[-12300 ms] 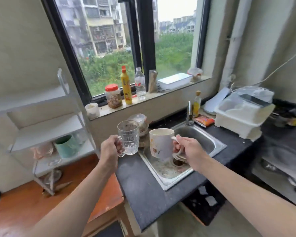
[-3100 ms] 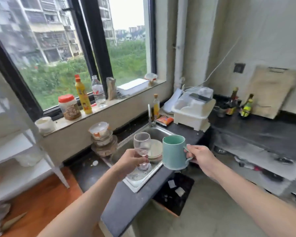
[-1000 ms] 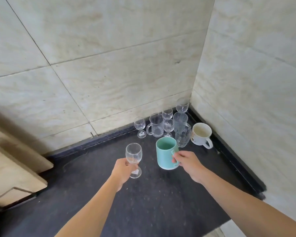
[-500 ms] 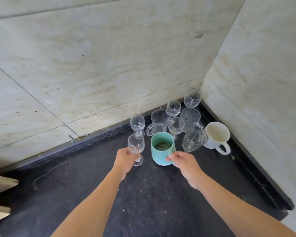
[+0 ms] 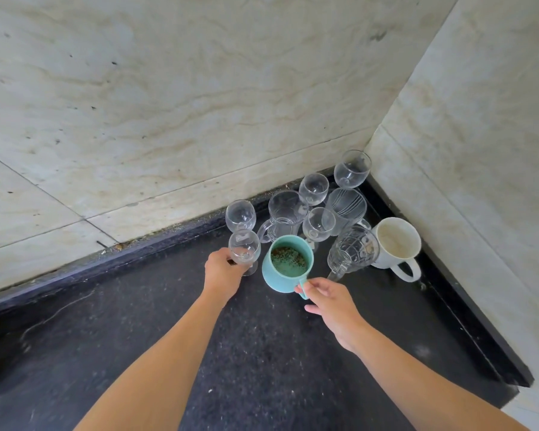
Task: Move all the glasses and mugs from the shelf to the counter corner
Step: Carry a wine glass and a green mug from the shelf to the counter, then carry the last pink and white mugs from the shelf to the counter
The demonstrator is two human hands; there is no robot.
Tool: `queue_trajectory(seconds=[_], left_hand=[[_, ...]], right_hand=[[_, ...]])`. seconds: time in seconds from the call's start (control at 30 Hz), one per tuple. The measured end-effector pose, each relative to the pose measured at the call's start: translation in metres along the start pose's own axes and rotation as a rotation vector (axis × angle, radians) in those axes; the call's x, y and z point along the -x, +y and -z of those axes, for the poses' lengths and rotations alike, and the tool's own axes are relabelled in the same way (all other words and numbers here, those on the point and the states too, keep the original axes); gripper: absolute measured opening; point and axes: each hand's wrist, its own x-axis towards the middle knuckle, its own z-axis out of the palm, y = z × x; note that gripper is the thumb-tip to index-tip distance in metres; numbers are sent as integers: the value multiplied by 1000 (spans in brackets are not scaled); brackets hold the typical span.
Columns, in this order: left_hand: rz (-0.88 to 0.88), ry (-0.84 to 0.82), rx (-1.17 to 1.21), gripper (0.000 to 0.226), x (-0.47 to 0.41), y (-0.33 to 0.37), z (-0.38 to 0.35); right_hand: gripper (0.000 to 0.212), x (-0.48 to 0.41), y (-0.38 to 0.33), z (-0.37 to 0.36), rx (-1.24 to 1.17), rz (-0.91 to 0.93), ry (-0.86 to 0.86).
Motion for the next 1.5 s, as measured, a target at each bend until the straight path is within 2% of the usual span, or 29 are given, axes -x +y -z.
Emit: queue_trajectory(seconds=[0.17, 0.37, 0.53, 0.8, 0.93, 1.07, 1.3, 1.5], left_hand=[[-29, 46, -168, 27, 12, 0, 3], [25, 25, -247, 28, 66, 2, 29], [43, 94, -248, 26, 142, 0, 51], [122, 368, -191, 7, 321, -45, 79], [208, 511, -210, 10, 438, -91, 97], [322, 735, -185, 17, 568, -135, 114], [546, 1044, -85, 12, 798, -223, 106], [730, 1159, -117, 14, 997, -306, 89]], right_hand=[[17, 10, 0, 4, 198, 96, 72], [29, 46, -11, 26, 851, 192, 77], [31, 82, -34, 21, 1111, 377, -18], [32, 171, -34, -35, 1303, 872, -380], [32, 244, -7, -76, 1365, 1045, -593], [34, 336, 23, -125, 1400, 1246, -815], [30, 533, 107, -193, 1355, 1634, -1123], [32, 717, 225, -226, 1257, 1872, -1334]])
